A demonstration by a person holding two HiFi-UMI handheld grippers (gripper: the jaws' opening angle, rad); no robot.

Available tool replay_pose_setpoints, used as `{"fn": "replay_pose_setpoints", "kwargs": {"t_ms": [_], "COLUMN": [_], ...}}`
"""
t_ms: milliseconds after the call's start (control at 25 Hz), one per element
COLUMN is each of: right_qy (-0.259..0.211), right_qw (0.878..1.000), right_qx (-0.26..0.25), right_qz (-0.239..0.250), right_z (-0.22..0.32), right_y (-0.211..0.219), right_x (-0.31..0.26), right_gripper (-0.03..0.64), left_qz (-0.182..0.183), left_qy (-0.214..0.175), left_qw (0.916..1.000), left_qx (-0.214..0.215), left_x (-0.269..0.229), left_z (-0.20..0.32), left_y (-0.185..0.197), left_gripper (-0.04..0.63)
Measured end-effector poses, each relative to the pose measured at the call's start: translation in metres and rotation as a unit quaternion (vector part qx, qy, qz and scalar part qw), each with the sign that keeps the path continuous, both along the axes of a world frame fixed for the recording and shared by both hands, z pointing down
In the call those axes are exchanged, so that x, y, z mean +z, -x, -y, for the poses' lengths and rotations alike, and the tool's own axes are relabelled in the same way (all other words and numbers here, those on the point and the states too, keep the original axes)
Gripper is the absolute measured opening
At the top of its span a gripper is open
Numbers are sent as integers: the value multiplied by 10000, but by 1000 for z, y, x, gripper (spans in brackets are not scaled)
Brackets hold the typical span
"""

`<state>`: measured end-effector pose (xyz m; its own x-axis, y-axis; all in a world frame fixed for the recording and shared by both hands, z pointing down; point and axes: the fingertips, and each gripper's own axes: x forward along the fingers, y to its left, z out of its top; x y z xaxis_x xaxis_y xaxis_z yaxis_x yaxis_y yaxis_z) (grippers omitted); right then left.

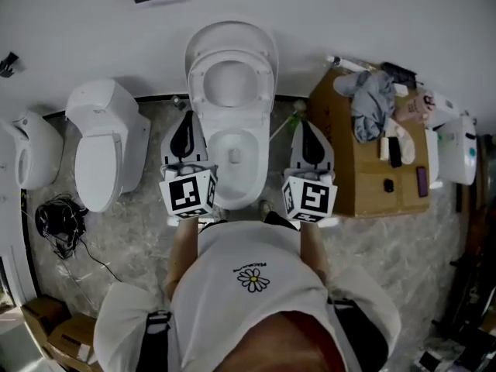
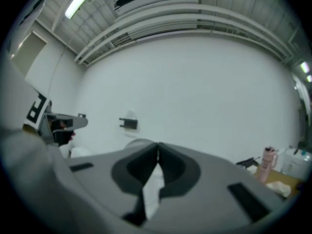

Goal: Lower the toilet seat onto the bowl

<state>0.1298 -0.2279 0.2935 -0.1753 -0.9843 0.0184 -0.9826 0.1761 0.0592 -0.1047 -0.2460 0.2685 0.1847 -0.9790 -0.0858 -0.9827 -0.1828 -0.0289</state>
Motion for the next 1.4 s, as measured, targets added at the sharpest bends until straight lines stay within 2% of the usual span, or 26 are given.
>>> {"fn": "replay_pose_setpoints", "kwargs": {"t_ms": [120, 320, 600, 720, 840, 920, 1000, 1120, 1280, 1400], "right_qy": [4, 97, 352, 427, 494, 599, 740, 939, 1281, 1501], "right_qw": [9996, 9991, 9990, 9985, 9961, 9939, 9921, 9898, 9846, 9802], "right_qx": [273, 399, 184, -2, -240, -401, -477, -460, -496, -565], "right_qz": [19, -98, -207, -337, -690, -832, -895, -963, -1078, -1157], "right_z": [-7, -12, 15, 38, 71, 96, 120, 156, 203, 228], "right_y": [-1, 6, 24, 35, 47, 54, 56, 51, 49, 52], "right_x": [-1, 0, 14, 18, 20, 26, 37, 58, 97, 125], "right_gripper": [31, 31, 32, 32, 37, 123, 144, 146, 146, 144], "left_qz": [9, -76, 47, 112, 124, 209, 342, 381, 670, 735], "left_qy": [-7, -8, 168, 279, 480, 581, 667, 851, 1146, 1436], "left_qw": [10000, 10000, 9998, 9994, 9983, 9972, 9960, 9939, 9900, 9856], "left_qx": [96, 35, 106, 153, 312, 410, 487, 598, 478, 501], "left_x": [-2, -2, 9, 15, 25, 34, 46, 72, 117, 150], "left_z": [3, 7, 25, 47, 79, 102, 124, 154, 199, 221], "left_y": [7, 19, 28, 32, 30, 27, 24, 23, 34, 37], "left_gripper": [20, 20, 21, 32, 78, 115, 133, 154, 155, 155]}}
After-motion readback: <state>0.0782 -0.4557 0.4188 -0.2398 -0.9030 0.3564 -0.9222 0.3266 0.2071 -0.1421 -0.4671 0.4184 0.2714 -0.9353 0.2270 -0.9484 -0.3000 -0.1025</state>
